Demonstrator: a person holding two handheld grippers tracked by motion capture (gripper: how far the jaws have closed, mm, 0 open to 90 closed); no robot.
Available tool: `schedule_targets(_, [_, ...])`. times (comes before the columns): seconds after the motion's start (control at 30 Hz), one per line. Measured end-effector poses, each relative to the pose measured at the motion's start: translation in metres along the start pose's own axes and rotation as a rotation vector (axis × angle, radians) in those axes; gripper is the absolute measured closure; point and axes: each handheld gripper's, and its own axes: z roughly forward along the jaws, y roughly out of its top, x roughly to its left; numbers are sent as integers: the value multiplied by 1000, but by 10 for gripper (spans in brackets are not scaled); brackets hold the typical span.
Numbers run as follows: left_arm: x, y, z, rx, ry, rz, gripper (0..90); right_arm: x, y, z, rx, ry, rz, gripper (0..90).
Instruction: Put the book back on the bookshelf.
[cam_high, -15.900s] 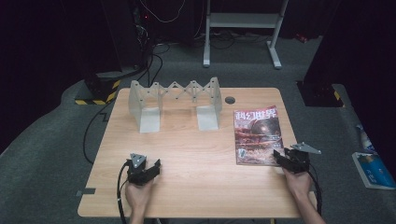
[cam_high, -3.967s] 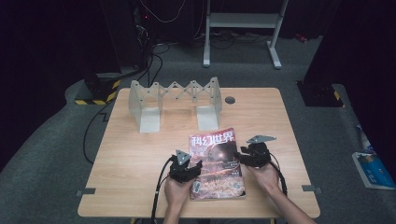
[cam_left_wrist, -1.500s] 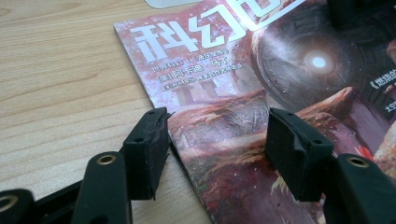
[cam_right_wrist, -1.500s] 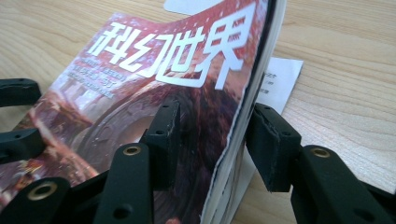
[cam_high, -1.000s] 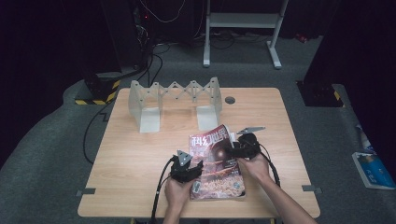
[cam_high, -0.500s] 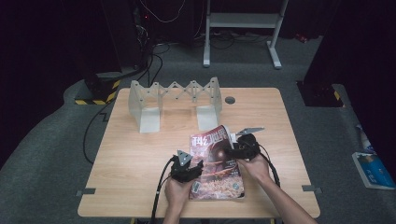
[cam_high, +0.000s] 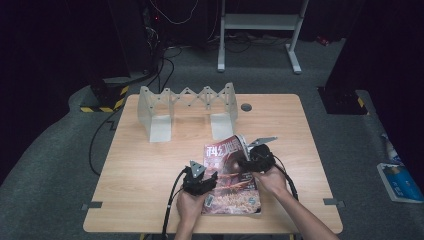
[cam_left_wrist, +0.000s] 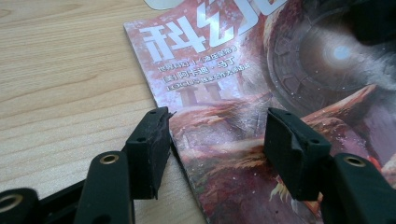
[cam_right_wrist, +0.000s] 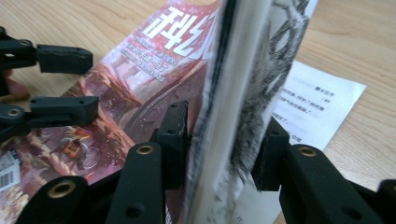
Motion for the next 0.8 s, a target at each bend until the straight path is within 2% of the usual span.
schedule_targets(0.07, [0, 0, 0, 0, 0, 0, 410, 0, 2, 3, 27, -8, 10, 633])
schedule_targets(0.17, [0, 0, 0, 1, -2, -3, 409, -1, 2, 2, 25, -5, 12, 678])
schedule_targets(0.67, [2, 0, -1, 8, -29, -6, 378, 6, -1, 0, -12, -33, -81, 807])
schedule_targets(0.8, [2, 0, -2, 9, -35, -4, 371, 6, -1, -2, -24, -22, -80, 826])
